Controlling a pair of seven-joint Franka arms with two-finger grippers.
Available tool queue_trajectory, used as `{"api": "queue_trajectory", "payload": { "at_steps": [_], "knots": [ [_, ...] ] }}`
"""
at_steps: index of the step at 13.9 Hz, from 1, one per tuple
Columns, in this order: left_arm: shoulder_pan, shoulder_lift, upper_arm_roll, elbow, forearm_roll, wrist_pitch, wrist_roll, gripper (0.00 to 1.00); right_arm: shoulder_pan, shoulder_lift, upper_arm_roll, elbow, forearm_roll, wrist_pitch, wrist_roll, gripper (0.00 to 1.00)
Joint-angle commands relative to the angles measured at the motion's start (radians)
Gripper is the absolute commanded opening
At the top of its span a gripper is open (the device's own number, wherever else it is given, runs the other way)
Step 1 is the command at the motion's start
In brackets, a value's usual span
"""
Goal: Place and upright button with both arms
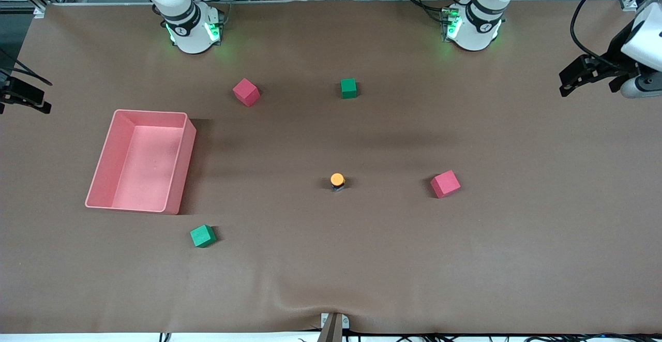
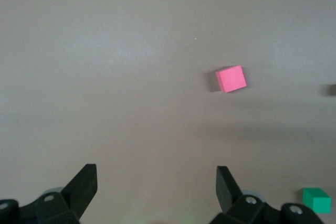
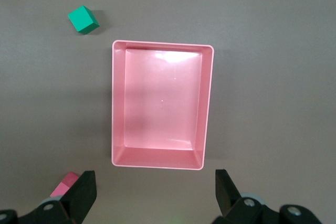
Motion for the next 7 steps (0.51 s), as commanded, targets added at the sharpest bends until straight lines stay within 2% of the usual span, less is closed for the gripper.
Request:
{"api": "queue_trajectory", "payload": {
  "at_steps": [1,7],
  "knots": [
    [0.018,-0.027,0.008,-0.009,-0.027,-0.009,0.113,1.0,-0.016,0.002,0.017,0.014,-0.015,-0.015,0.009,1.0],
    [0.024,-0.021,0.013,0.006,-0.076,-0.009,0.094,1.0,-0.007,0.002,0.02,0.014,0.001,-0.023,0.009,1.0]
  ]
}}
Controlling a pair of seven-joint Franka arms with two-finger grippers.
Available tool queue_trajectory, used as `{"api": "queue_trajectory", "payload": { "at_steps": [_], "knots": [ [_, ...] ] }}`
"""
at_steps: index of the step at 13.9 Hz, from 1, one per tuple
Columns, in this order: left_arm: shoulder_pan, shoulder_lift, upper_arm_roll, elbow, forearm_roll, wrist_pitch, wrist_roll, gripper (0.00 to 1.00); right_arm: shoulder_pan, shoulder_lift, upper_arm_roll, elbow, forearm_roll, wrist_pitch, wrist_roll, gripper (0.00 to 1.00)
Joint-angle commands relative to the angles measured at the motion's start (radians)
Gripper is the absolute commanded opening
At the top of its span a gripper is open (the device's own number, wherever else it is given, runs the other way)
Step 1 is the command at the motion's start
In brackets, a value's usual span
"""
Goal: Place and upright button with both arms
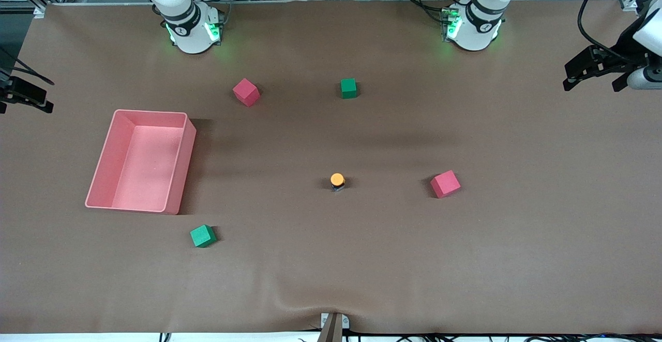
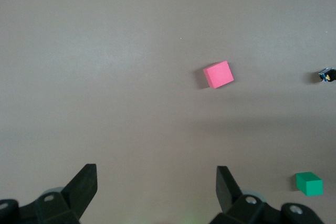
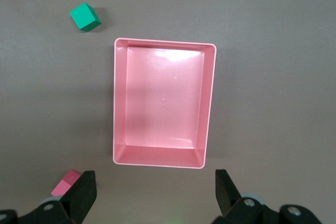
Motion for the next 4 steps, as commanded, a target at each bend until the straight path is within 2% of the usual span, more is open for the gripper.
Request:
{"api": "queue_trajectory", "payload": {
  "at_steps": [1,4],
  "knots": [
    [0.007,-0.012,0.001,0.004,-0.019,-0.009,0.012,1.0,-0.007,0.002,0.011,0.014,0.0,-0.015,0.009,1.0],
    [0.007,-0.012,0.001,0.003,-0.018,-0.009,0.012,1.0,-0.004,0.002,0.013,0.012,0.0,-0.028,0.009,1.0]
  ]
}}
